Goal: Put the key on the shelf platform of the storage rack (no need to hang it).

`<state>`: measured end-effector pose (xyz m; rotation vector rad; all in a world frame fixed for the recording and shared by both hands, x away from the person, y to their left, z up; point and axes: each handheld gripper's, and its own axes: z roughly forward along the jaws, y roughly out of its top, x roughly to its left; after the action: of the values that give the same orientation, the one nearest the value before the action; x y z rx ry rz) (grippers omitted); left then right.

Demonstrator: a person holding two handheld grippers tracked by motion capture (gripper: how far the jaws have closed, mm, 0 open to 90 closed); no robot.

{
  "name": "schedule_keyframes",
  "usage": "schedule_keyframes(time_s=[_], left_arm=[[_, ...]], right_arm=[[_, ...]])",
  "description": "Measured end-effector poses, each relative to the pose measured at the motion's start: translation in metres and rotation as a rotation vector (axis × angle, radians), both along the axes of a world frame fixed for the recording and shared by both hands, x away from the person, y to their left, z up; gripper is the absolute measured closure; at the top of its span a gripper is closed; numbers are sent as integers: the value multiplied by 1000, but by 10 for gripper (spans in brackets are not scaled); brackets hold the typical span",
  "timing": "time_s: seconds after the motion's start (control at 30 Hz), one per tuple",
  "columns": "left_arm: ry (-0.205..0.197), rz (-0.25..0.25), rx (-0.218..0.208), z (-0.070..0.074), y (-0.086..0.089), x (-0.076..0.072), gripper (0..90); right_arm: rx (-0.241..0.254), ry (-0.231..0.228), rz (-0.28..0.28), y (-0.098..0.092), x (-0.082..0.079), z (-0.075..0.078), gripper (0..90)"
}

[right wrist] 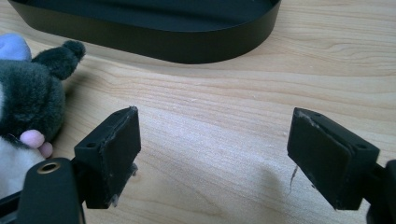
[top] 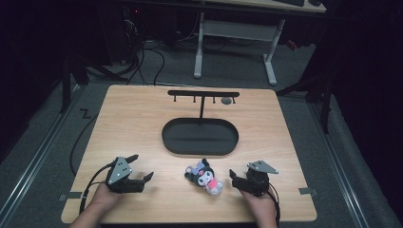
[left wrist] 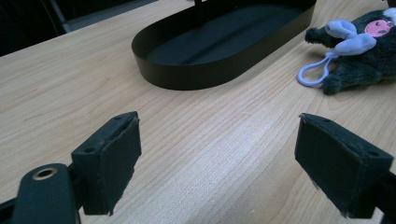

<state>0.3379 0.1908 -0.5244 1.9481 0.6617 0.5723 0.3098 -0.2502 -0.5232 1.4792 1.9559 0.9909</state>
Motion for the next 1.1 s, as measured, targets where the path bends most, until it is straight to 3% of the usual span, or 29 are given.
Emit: schedule_keyframes(time_s=[0.5,1.1], left_arm=[[0,-1,-1,0,0,0,154],[-1,-1,-1,0,0,0,154]], right_arm=[[-70,43,98,10,-1,4,151],[-144,115,129,20,-3,9,151]])
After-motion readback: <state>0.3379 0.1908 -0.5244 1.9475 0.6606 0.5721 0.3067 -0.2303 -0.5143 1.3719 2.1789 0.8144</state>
